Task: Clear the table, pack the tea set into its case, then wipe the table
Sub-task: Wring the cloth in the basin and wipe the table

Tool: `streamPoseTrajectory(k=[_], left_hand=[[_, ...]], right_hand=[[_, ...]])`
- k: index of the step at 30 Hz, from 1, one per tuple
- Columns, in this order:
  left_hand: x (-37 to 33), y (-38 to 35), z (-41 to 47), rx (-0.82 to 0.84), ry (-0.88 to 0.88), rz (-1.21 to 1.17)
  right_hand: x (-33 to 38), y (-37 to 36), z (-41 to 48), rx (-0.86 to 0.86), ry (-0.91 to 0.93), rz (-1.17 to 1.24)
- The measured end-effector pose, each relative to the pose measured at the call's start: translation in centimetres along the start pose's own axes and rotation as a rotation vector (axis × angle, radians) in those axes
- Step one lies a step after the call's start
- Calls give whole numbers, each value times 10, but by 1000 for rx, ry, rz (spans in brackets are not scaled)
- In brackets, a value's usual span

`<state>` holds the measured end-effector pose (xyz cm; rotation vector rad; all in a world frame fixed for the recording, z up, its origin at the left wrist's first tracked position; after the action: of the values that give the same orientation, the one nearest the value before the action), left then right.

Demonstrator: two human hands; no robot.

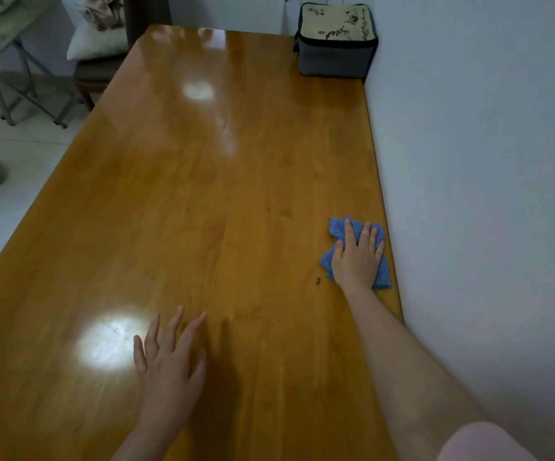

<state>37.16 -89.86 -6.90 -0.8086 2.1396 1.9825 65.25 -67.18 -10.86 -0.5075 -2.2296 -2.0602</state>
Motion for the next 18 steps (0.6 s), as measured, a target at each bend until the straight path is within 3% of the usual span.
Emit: streamPoseTrajectory(k=[7, 18], left_hand=[[2, -6, 0, 15, -20, -22], [36, 10, -3, 52, -74, -11]], right_hand=[[10, -1, -17, 35, 53, -9], [91, -36, -124, 105, 191, -19]])
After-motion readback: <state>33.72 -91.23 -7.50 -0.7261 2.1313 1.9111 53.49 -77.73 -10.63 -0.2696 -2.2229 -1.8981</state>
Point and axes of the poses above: each hand's wrist, its own z-axis towards the middle knuckle, its own y-axis out of the back of the hand, x = y × z, the point moved 1 cm from there along z, towards the middle knuckle, and after that the axes turned 3 degrees about x, right-handed, at the moved point
